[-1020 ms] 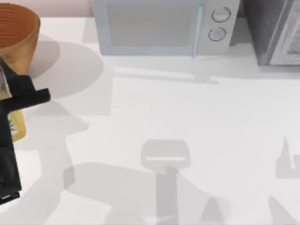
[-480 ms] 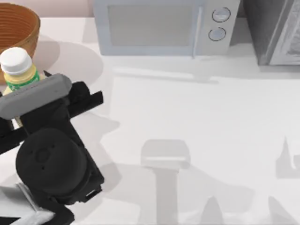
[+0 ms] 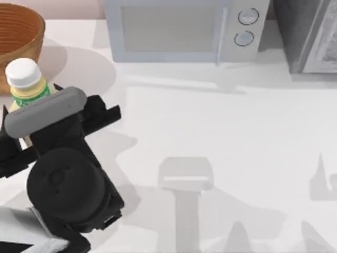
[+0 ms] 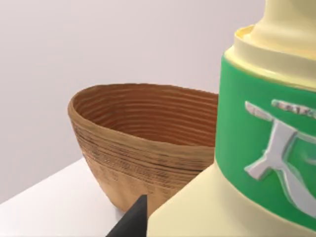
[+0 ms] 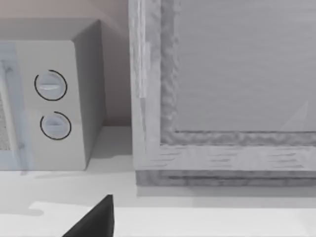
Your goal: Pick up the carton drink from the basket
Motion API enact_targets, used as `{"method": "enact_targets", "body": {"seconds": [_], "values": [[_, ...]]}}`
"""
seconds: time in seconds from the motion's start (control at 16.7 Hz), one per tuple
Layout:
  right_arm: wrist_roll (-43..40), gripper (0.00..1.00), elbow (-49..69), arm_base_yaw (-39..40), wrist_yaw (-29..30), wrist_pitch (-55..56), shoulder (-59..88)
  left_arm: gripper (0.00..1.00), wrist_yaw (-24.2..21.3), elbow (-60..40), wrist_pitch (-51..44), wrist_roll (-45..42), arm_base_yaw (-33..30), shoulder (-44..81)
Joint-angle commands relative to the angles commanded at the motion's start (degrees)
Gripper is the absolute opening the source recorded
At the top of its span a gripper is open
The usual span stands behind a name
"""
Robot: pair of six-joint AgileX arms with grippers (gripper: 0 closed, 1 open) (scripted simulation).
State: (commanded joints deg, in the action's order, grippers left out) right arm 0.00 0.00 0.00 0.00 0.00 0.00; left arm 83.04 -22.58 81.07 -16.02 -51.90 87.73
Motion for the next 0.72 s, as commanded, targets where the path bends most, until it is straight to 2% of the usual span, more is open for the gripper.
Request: {"method": "enact_targets", "body": {"seconds": [0.48,0.72], "values": [[0.0,1.0,0.0,0.0,0.0,0.0,0.0,0.0,-9.5,1.2,3.4,10.1,9.3,12.1],[0.0,1.0,0.0,0.0,0.0,0.0,0.0,0.0,-9.8,1.2,3.5,10.4,9.6,12.4]]}}
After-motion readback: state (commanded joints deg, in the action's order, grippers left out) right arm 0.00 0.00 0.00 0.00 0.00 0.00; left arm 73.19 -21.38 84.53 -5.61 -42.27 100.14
